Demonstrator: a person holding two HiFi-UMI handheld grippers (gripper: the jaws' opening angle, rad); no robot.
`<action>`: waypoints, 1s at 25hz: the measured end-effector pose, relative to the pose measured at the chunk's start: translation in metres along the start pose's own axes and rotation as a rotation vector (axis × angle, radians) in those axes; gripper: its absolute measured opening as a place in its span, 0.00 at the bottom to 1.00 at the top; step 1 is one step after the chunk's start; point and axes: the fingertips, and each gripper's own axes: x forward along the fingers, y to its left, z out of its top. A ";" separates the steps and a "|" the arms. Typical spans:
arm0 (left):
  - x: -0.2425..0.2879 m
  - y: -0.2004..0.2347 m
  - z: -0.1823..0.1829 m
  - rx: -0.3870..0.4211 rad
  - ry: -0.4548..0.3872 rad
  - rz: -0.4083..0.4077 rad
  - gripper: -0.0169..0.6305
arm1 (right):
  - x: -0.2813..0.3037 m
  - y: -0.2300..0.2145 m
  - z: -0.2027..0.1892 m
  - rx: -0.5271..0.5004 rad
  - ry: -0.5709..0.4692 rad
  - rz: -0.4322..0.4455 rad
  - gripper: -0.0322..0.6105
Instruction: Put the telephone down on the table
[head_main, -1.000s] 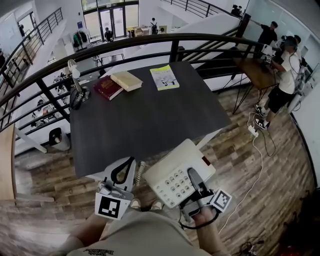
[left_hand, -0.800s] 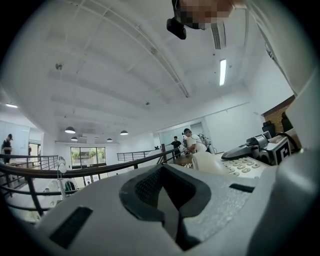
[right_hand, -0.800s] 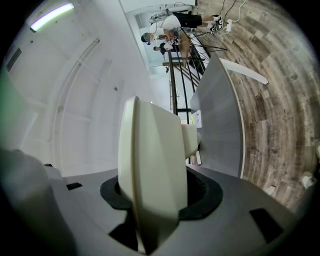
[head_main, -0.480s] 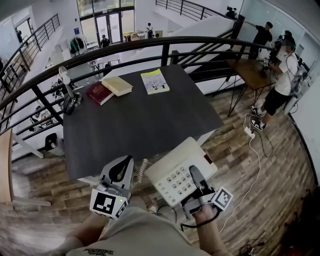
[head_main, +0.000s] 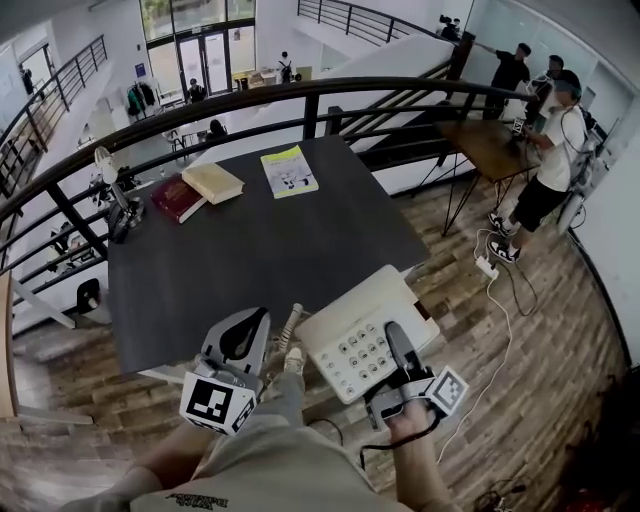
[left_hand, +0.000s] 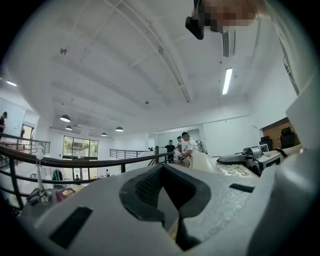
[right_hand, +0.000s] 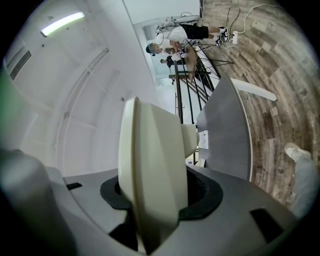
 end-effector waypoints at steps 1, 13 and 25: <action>0.008 -0.001 -0.001 0.004 -0.001 -0.006 0.03 | 0.004 0.000 0.007 -0.005 -0.006 0.000 0.37; 0.133 0.029 -0.021 -0.018 0.009 -0.081 0.03 | 0.081 -0.026 0.094 -0.041 -0.060 -0.008 0.37; 0.260 0.112 -0.030 -0.008 0.024 -0.051 0.03 | 0.211 -0.066 0.154 -0.025 -0.033 -0.053 0.37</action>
